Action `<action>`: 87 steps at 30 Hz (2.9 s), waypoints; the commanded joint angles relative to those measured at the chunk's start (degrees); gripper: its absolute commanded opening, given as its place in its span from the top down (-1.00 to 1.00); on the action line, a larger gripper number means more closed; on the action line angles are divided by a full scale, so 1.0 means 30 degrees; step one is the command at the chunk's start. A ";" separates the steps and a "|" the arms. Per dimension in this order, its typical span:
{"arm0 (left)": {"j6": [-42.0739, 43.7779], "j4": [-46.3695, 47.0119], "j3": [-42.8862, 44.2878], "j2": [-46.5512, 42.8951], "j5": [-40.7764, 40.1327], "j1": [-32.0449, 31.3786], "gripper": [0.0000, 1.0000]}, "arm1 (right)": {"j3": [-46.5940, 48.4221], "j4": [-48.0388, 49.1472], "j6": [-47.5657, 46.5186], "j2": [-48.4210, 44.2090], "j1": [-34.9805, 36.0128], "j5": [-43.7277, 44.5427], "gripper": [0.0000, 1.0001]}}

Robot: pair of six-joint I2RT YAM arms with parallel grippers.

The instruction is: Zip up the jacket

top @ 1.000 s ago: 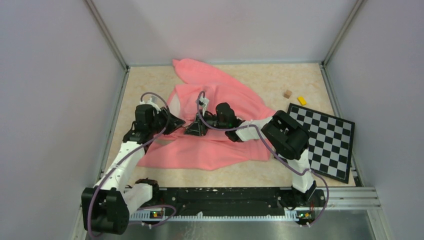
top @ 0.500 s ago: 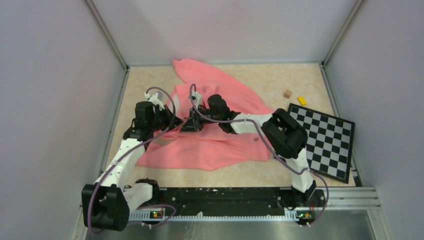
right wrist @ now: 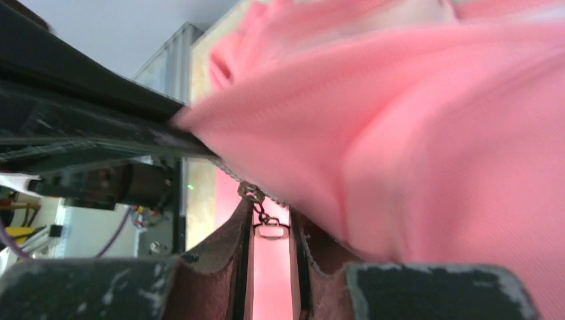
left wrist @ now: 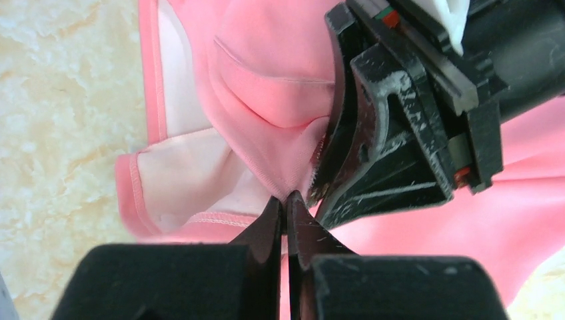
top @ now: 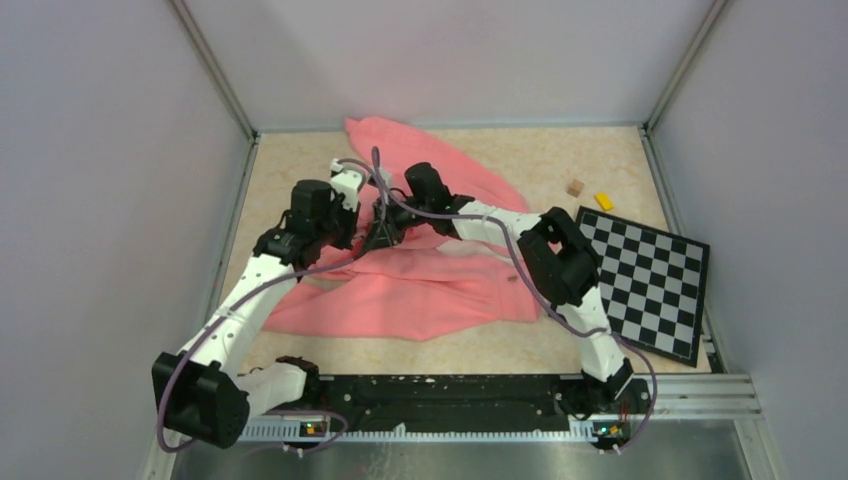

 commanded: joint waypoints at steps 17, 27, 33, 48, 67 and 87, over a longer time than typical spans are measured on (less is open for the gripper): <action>0.2245 0.7035 0.1895 -0.1008 -0.9358 0.0173 1.00 | -0.4032 -0.3816 -0.1130 -0.1098 -0.1826 0.2278 1.00; 0.2472 1.2438 0.1617 0.3968 -1.2390 0.3153 1.00 | -0.4503 -1.3194 -0.7367 -0.2331 -0.3218 0.3254 1.00; 0.0848 1.3117 0.1788 0.5816 -1.1587 0.4649 1.00 | -0.7605 -1.5084 -0.8795 -0.4423 -0.5364 0.6278 1.00; 0.0471 1.2760 0.2405 0.7662 -1.0386 0.4626 1.00 | -1.3715 -1.6251 0.0013 -1.3392 -0.9081 1.8166 1.00; -0.3113 0.8269 0.4085 0.5811 -0.6669 0.4216 -0.65 | -1.4720 -1.3540 0.1273 -2.2353 -1.2448 1.4697 -0.33; -0.5021 1.0341 0.5579 -0.4186 1.0506 0.0390 -0.97 | -0.1564 -1.3737 0.0801 -2.8890 -1.2454 1.7536 -0.82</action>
